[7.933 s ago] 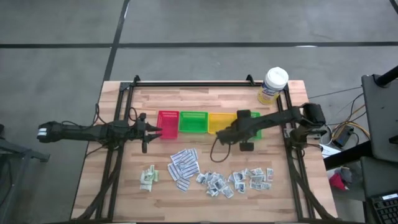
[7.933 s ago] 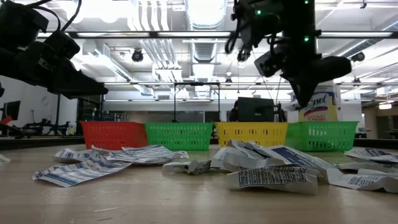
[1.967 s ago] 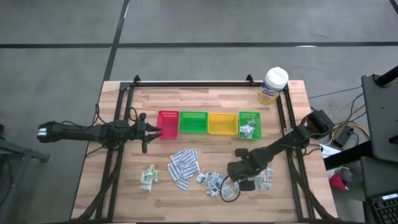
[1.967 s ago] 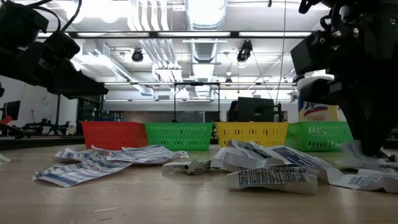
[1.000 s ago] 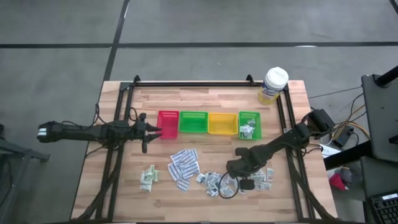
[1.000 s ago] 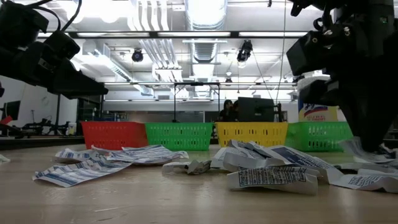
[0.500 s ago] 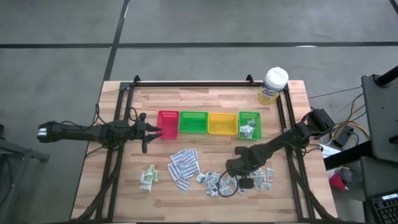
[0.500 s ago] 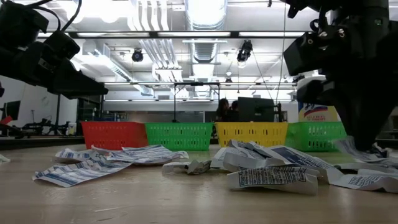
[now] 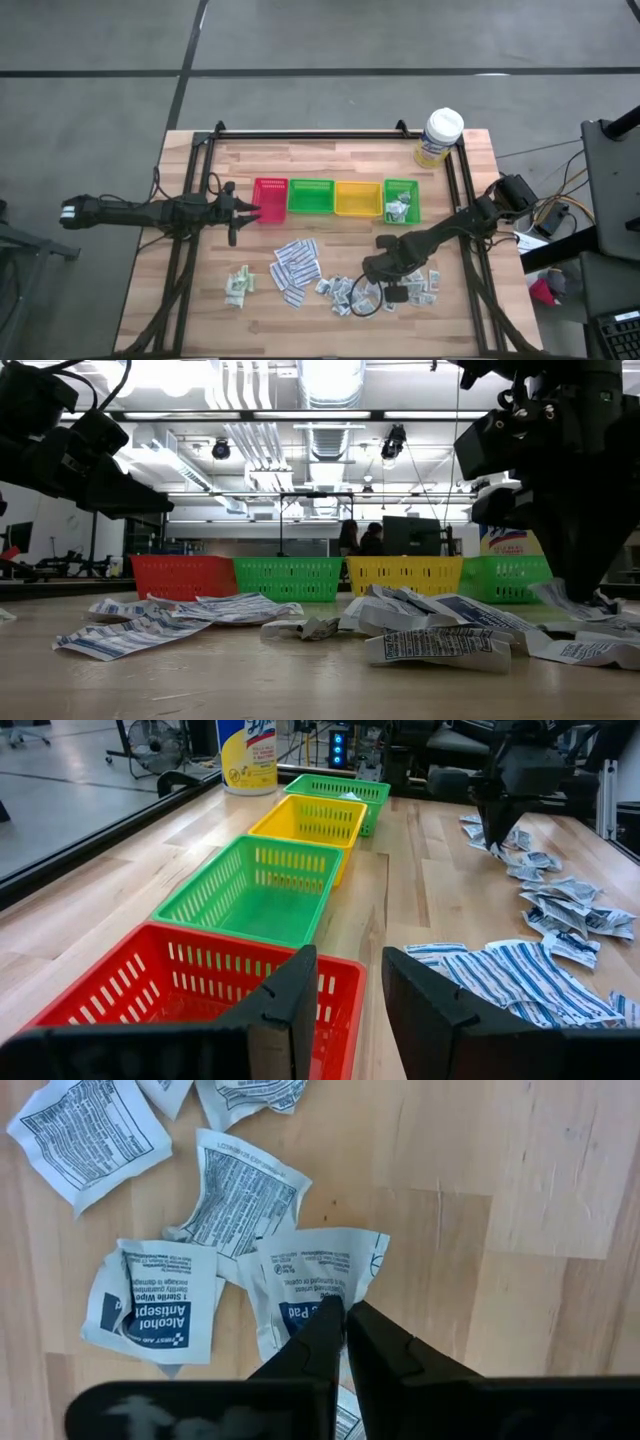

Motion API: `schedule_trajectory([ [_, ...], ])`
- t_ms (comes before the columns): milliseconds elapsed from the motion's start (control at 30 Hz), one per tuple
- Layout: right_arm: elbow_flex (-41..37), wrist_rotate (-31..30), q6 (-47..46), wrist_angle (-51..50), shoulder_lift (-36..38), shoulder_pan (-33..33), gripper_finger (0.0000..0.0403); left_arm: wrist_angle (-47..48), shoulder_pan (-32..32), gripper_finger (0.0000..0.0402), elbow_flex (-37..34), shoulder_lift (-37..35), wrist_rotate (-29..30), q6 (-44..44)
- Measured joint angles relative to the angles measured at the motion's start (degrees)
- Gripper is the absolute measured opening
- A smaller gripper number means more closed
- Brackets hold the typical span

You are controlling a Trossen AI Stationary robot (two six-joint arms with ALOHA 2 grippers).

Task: Pick & Place First Aid Supplies
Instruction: Put the blue alcohol pad into the right green bin

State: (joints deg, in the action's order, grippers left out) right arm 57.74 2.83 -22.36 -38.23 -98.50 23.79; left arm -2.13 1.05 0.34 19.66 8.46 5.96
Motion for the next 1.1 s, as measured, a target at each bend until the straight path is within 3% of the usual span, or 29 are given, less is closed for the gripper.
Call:
schedule_trajectory([
  [267, 0.0, -0.3, 0.0, 0.1, 0.0, 0.0, 0.0056, 0.0, 0.0, 0.0113, 0.0, 0.0, 0.0, 0.0],
  [1100, -0.4, -1.8, 2.8, 4.7, 0.0, -0.2, 0.0071, 0.0, 0.0, 0.0113, 0.0, 0.0, 0.0, 0.0],
])
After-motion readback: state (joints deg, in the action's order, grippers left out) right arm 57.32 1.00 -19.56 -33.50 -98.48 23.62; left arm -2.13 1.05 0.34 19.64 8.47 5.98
